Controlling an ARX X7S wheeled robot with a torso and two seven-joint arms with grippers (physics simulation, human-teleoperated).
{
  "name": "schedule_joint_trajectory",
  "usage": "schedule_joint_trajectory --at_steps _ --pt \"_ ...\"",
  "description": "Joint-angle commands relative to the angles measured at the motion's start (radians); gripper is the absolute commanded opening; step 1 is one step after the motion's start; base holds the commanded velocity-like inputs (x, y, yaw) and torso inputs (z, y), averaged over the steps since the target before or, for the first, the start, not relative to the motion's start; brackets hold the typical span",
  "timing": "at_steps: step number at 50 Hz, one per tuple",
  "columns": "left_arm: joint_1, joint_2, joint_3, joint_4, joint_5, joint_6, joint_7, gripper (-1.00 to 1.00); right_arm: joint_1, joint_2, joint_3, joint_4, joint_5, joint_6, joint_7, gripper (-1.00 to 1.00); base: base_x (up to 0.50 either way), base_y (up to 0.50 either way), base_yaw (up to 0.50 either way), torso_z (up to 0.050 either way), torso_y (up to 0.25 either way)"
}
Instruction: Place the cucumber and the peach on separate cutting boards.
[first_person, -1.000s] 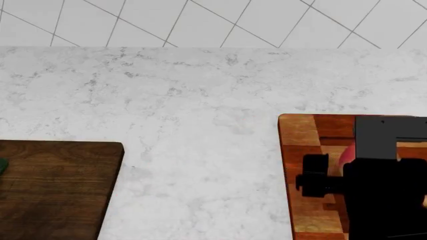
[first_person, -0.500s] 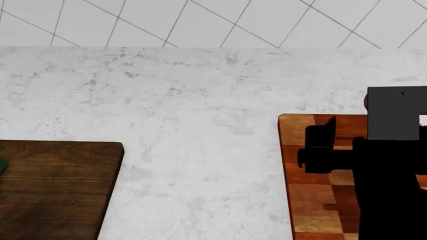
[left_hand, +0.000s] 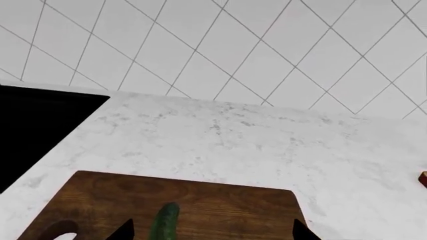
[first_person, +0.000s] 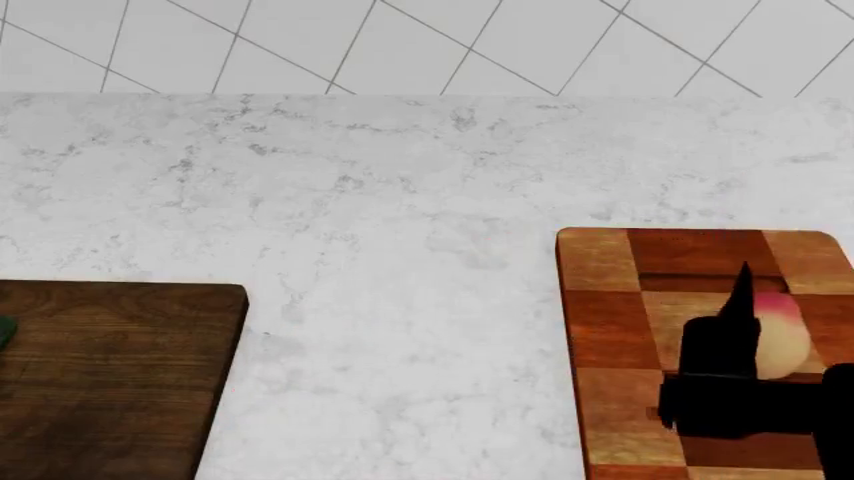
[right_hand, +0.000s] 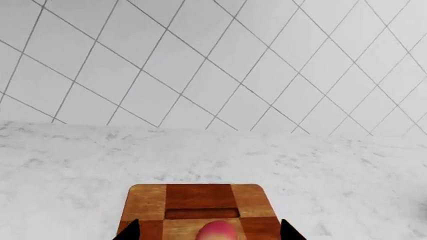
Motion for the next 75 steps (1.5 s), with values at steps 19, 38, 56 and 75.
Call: schedule_joint_trajectory --at_steps 19,38,56,75 --pt "-0.024 -0.093 -0.117 0.122 -0.136 0.046 -0.022 1.00 0.197 0.360 -0.033 0.009 0.475 -0.245 0.272 1.00 0.00 0.00 0.00 0.000 0.000" --pt "-0.058 -0.140 -0.142 0.144 -0.181 0.057 -0.044 1.00 0.525 0.336 -0.309 0.180 0.373 -0.239 0.192 1.00 0.00 0.00 0.00 0.000 0.000" --pt "-0.157 -0.235 -0.136 0.152 -0.266 0.081 -0.093 1.00 0.856 0.176 -0.513 0.398 0.088 -0.195 -0.037 1.00 0.00 0.00 0.00 0.000 0.000" --pt "-1.358 -0.120 0.558 -0.410 -0.474 -0.284 -0.222 1.00 0.965 0.111 -0.609 0.554 -0.114 -0.250 -0.223 1.00 0.00 0.00 0.00 0.000 0.000"
